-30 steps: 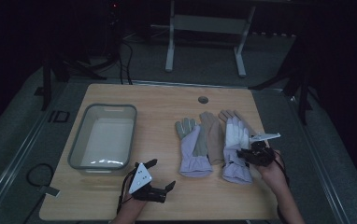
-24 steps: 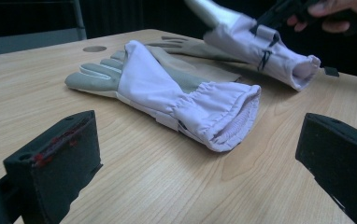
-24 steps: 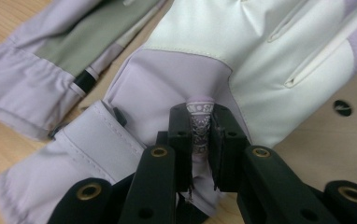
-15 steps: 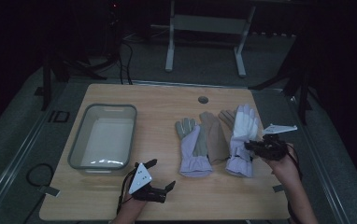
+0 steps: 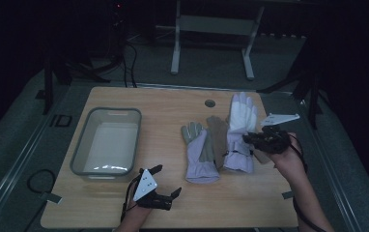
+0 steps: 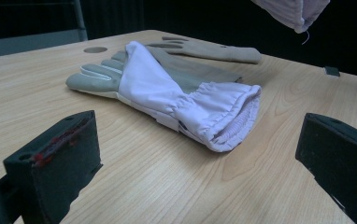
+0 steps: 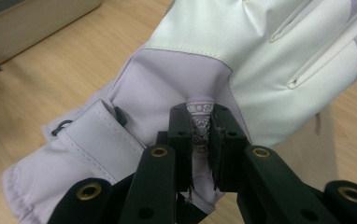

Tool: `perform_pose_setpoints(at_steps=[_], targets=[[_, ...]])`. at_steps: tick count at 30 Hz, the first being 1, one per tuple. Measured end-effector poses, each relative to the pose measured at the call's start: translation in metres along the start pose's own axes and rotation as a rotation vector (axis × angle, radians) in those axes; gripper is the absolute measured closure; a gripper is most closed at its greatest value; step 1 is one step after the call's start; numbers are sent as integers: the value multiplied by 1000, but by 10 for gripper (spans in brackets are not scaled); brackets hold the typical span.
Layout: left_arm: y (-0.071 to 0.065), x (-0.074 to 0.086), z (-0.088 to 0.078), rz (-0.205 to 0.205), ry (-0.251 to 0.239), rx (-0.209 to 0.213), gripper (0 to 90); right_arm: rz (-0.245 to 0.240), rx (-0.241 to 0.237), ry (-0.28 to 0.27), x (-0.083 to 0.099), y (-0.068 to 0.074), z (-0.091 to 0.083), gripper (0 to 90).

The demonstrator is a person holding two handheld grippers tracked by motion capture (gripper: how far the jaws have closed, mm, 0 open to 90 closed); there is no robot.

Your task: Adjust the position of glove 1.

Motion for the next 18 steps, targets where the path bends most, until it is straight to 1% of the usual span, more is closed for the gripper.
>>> perform_pose_setpoints(at_steps=[4, 5, 10, 12, 13, 14, 18], targets=[[0, 0, 0, 1, 0, 1, 0, -18, -18, 12, -13, 14, 11, 802], [0, 0, 0, 1, 0, 2, 0, -24, -30, 19, -16, 18, 15, 802], [0, 0, 0, 4, -1, 2, 0, -54, -48, 47, -27, 37, 33, 801], [0, 0, 0, 6, -1, 4, 0, -64, -51, 51, -30, 43, 41, 802], [0, 0, 0, 6, -1, 4, 0, -69, -61, 55, -31, 46, 44, 801], [0, 0, 0, 7, -2, 4, 0, -68, -69, 62, -31, 49, 48, 801], [0, 0, 0, 6, -1, 5, 0, -58, -71, 87, -29, 55, 63, 801]])
Point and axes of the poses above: each handheld gripper's, and its own axes: z roughly forward along the jaws, x roughly out of its underside, y roughly to its left, the point moved 8 cm from there along z, roughly forward along the jaws, and after that the axes turned 4 degrees about -x, right-handed, at the moved point
